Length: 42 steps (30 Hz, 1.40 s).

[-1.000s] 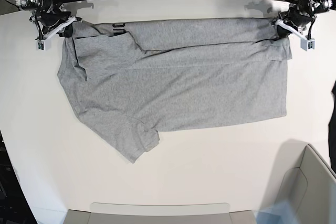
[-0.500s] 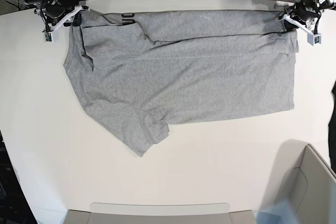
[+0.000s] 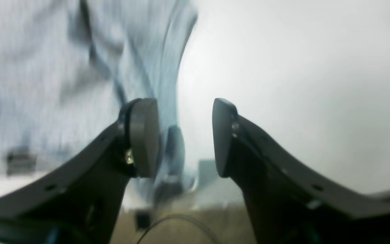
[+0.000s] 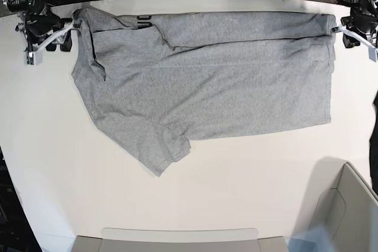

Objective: Fold the T-shirt properly
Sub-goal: 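Reach both grippers down to the hem corners of the shirt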

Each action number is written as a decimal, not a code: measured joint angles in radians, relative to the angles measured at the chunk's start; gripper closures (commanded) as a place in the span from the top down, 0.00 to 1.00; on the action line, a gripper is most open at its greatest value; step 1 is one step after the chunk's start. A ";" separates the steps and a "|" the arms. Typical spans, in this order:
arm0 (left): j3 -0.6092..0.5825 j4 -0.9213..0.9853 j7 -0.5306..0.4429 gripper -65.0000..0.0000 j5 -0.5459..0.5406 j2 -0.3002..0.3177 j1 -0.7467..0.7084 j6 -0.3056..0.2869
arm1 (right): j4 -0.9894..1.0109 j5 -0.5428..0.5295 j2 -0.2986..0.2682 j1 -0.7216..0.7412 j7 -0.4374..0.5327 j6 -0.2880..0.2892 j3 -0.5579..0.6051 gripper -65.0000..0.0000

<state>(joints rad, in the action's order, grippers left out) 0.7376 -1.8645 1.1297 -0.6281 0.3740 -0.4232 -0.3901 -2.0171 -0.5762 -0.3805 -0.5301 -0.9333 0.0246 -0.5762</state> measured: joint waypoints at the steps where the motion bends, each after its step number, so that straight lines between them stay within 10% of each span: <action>1: -0.003 0.001 0.000 0.19 0.000 -0.005 0.026 0.000 | 0.000 -0.002 -0.013 0.044 0.013 -0.001 0.011 0.41; 11: -0.135 0.002 0.094 0.19 0.002 -0.029 0.247 0.000 | 0.399 0.000 -0.098 0.620 -0.002 0.001 0.499 0.41; 16: -0.146 0.001 0.098 0.19 -0.004 -0.068 0.259 -0.001 | 0.600 0.003 -0.035 0.759 -0.003 -0.003 0.627 0.41; 23: -0.144 0.001 0.097 0.19 -0.002 -0.074 0.257 -0.001 | 0.673 0.110 0.041 0.706 0.010 -0.009 0.617 0.41; 33: -0.144 0.002 0.089 0.19 0.000 -0.023 0.260 -0.001 | 0.235 0.215 0.169 0.313 -0.012 -0.089 0.520 0.41; 42: -0.187 0.002 0.091 0.19 -0.001 -0.028 0.287 -0.004 | 0.150 0.224 0.177 0.378 -0.016 -0.098 0.452 0.41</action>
<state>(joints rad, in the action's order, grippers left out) 0.5510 -1.8629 1.2209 -0.6289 0.3462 -0.1364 -0.3943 -1.8671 -0.3519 -0.2035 -0.1516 -0.9489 -0.0731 -0.1242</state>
